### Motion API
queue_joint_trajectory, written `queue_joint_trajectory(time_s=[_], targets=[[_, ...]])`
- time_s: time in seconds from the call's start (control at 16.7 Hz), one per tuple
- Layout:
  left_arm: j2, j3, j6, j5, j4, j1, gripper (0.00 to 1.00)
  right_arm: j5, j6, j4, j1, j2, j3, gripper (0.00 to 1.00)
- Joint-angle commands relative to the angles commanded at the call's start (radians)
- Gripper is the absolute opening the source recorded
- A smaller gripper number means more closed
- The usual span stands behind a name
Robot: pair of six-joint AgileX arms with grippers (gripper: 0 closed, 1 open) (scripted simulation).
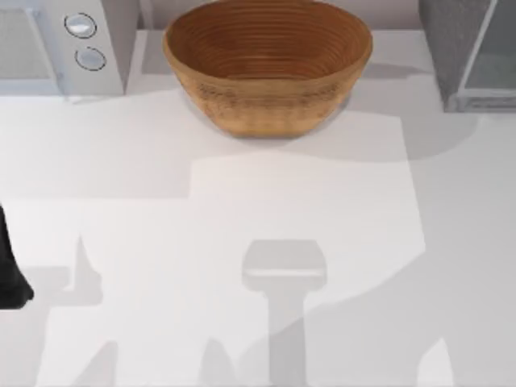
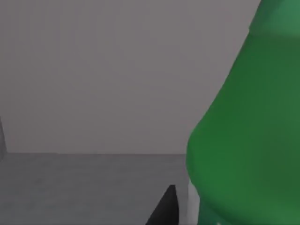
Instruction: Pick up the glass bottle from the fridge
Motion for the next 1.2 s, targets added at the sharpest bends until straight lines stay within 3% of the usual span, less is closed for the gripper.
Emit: queue_joint_trajectory(time_s=[0.66,1.2], targets=[[0.000,0.000,0.000,0.000,0.000,0.000,1.00,-0.002,0.003,-0.147,-0.003,-0.116,0.031,0.00],[0.000,0.000,0.000,0.000,0.000,0.000,1.00,-0.028,0.002,-0.100,-0.008,-0.194,-0.085,0.00]])
